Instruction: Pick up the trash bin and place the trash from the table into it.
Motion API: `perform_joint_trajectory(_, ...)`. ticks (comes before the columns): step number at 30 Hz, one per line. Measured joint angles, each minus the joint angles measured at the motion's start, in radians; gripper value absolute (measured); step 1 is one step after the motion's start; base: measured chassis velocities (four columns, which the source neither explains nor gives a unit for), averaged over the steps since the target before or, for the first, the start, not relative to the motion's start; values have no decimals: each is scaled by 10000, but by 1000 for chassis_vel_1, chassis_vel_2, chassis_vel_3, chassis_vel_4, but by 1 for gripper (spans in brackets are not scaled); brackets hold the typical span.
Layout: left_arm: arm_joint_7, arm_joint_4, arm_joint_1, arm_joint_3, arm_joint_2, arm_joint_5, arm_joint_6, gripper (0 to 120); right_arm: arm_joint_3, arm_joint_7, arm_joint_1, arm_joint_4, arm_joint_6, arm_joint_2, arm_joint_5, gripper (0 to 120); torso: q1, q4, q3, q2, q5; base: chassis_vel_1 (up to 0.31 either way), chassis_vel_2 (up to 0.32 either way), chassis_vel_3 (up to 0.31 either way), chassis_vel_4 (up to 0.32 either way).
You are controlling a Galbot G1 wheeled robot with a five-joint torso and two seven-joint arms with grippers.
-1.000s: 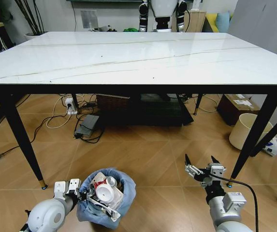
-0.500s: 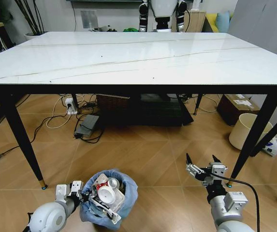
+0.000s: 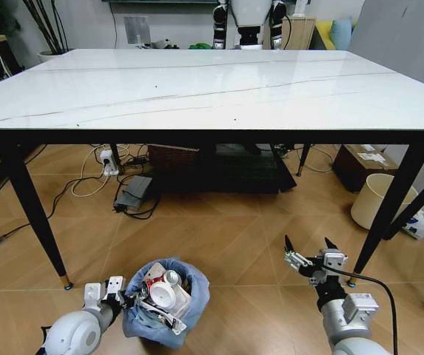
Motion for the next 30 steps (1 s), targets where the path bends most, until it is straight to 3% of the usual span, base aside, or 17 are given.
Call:
perform_joint_trajectory(6, 14, -185, 149, -63, 66, 235, -440, 70, 19, 20, -5, 33, -1, 0, 70, 100, 1, 0, 1, 0, 0, 0, 0, 0, 0)
perform_joint_trajectory(13, -55, -704, 478, -187, 73, 1324, -1345, 98, 28, 89, 24, 44, -32, -25, 181, 100, 1, 1, 1, 1, 2, 0, 0, 0, 0)
perform_joint_trajectory(22, -47, -1215, 568, -101, -6, 2756, -2310, 100, 61, 115, 57, 75, -63, -13, 213, 100, 1, 1, 1, 2, 1, 0, 0, 0, 0)
perform_joint_trajectory(30, -447, -2474, 650, -151, -272, 4334, -3442, 100, 74, 252, 7, 419, -523, 337, 198, 100, 1, 0, 2, 2, 1, 0, 0, 0, 0)
